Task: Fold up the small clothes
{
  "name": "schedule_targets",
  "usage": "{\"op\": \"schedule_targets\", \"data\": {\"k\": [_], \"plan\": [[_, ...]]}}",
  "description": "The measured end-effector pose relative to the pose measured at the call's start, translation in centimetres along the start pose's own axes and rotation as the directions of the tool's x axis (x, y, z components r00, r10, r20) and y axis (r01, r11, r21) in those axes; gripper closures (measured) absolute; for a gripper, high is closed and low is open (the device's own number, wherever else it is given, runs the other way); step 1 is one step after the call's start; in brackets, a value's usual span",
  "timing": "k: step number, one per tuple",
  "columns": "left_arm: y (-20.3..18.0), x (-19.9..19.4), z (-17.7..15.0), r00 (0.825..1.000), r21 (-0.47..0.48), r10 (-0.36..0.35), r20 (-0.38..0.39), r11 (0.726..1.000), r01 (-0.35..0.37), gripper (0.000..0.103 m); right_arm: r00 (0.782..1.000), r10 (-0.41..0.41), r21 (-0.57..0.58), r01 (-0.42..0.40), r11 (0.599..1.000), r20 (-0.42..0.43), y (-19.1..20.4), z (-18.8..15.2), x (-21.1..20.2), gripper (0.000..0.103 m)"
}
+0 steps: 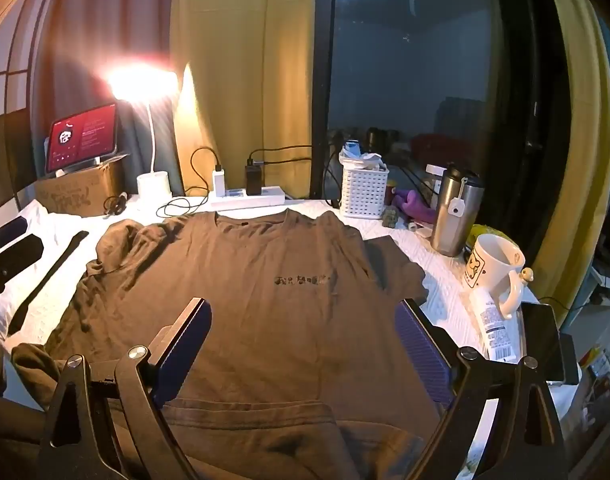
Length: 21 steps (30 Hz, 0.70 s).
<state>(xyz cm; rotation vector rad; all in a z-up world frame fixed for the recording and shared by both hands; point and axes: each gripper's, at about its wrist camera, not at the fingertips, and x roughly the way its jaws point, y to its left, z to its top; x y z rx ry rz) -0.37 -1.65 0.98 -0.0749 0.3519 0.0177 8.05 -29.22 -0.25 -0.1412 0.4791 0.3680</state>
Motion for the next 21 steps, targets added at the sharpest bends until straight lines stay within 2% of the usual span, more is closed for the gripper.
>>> {"op": "schedule_targets", "data": {"k": [8, 21], "plan": [[0.58, 0.26, -0.11, 1.0, -0.028, -0.021, -0.01, 0.999, 0.021, 0.001, 1.0, 0.002, -0.007, -0.002, 1.0, -0.005, 0.12, 0.0, 0.08, 0.009], [0.69, -0.19, -0.47, 1.0, -0.031, -0.005, 0.003, 1.0, 0.005, 0.001, 1.0, 0.002, -0.005, -0.002, 1.0, -0.007, 0.1, -0.01, -0.02, 0.009]]}}
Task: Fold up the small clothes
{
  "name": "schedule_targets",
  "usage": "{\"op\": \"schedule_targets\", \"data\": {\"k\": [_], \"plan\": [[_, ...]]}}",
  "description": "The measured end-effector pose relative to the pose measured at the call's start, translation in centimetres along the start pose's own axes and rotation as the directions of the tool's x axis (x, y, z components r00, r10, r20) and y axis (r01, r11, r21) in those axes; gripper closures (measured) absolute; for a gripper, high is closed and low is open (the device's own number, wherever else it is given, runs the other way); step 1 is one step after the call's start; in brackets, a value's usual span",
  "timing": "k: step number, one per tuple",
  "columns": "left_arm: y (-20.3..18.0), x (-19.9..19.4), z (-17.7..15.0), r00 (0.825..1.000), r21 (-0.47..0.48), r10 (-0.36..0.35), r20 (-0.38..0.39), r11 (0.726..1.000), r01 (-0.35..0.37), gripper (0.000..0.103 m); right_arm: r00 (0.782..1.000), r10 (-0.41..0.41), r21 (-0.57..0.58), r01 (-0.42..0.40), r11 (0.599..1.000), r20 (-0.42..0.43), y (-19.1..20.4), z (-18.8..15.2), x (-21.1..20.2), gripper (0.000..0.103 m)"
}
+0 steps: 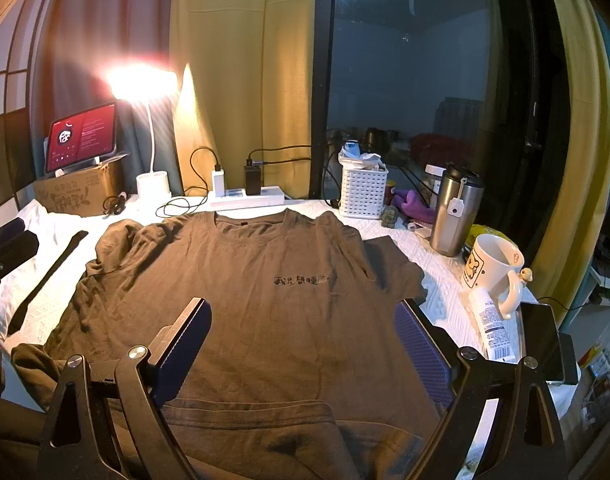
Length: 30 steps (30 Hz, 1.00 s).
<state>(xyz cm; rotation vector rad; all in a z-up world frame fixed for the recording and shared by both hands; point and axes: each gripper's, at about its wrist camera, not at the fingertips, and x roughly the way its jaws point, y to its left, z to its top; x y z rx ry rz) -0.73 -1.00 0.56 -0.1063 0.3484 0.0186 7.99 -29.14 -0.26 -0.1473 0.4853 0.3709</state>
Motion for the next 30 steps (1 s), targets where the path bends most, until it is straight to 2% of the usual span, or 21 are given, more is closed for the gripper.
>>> {"op": "schedule_targets", "data": {"k": [30], "plan": [[-0.15, 0.09, -0.14, 1.0, 0.0, -0.008, -0.008, 1.0, 0.008, 0.002, 1.0, -0.001, -0.002, 0.001, 1.0, -0.003, 0.01, -0.12, 0.1, 0.009]]}}
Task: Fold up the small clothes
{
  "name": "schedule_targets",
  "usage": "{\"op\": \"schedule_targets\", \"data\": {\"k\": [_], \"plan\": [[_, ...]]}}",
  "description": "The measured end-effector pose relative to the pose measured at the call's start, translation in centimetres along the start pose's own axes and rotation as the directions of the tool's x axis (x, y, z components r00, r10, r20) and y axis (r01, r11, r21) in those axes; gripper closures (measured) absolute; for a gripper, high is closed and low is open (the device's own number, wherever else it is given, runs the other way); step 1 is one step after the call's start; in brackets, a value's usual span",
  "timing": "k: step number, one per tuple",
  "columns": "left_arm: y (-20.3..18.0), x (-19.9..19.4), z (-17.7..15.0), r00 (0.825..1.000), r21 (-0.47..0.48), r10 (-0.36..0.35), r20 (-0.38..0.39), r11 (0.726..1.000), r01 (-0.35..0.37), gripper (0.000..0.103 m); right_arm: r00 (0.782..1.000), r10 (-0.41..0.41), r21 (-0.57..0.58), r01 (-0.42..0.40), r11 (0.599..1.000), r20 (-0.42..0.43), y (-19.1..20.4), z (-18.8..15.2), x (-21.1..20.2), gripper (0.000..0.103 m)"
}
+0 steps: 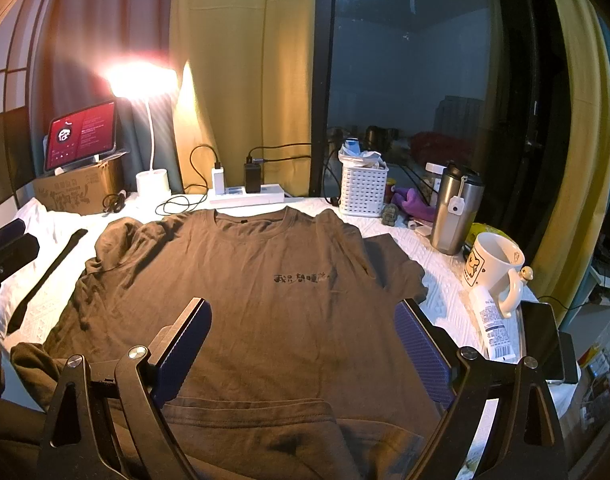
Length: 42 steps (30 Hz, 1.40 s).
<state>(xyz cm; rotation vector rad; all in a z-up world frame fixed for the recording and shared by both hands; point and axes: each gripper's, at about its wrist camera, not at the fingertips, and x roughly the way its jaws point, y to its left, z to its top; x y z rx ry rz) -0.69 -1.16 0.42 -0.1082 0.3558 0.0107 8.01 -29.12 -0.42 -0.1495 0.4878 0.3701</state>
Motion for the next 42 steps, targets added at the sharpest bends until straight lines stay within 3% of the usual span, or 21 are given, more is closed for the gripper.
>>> {"op": "schedule_targets", "data": {"k": [42], "plan": [[0.4, 1.2, -0.1, 1.0, 0.02, 0.013, -0.027, 1.0, -0.013, 0.002, 1.0, -0.019, 0.015, 0.019, 1.0, -0.021, -1.1, -0.3, 1.1, 0.009]]}}
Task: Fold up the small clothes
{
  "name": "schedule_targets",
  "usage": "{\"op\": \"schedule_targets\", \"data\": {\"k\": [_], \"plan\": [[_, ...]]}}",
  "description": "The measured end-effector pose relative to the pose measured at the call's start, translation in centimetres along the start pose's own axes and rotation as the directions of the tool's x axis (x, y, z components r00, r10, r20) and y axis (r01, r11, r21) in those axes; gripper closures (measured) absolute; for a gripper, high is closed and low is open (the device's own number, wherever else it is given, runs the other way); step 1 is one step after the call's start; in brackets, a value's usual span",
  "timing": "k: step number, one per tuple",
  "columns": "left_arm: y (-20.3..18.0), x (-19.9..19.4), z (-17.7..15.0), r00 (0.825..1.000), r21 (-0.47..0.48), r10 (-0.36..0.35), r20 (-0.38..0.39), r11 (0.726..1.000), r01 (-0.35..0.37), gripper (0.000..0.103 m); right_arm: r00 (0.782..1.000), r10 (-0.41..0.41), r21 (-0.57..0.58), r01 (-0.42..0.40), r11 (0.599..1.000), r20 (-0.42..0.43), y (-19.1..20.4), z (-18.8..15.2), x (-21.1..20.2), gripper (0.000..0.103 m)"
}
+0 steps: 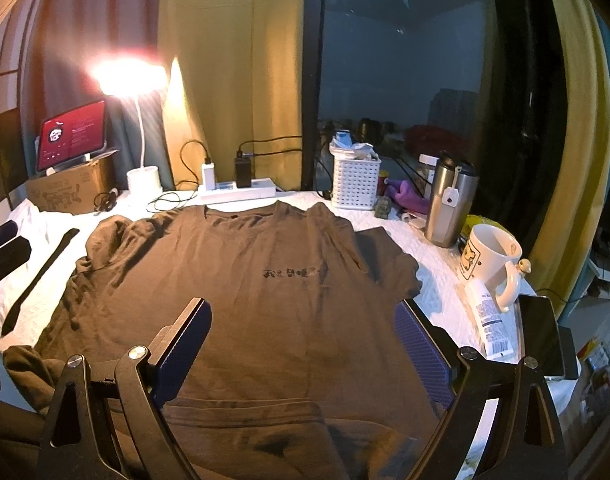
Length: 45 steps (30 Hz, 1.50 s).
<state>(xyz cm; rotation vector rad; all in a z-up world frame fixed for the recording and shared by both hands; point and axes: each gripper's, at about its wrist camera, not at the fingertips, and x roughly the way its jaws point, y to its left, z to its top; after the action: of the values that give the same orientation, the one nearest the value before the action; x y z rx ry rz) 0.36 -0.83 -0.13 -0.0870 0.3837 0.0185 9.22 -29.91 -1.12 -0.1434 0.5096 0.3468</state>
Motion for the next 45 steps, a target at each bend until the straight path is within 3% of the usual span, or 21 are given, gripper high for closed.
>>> {"op": "schedule_targets", "data": {"k": [21, 45], "plan": [[-1.9, 7.9, 1.8, 0.993, 0.009, 0.01, -0.121, 1.0, -0.009, 0.002, 0.991, -0.068, 0.094, 0.079, 0.992, -0.111, -6.9, 1.0, 8.0, 0.009], [-1.8, 17.1, 3.8, 0.968, -0.002, 0.085, -0.236, 0.996, -0.088, 0.002, 0.977, -0.036, 0.044, 0.046, 0.998, -0.212, -12.2, 5.1, 20.2, 0.009]]}}
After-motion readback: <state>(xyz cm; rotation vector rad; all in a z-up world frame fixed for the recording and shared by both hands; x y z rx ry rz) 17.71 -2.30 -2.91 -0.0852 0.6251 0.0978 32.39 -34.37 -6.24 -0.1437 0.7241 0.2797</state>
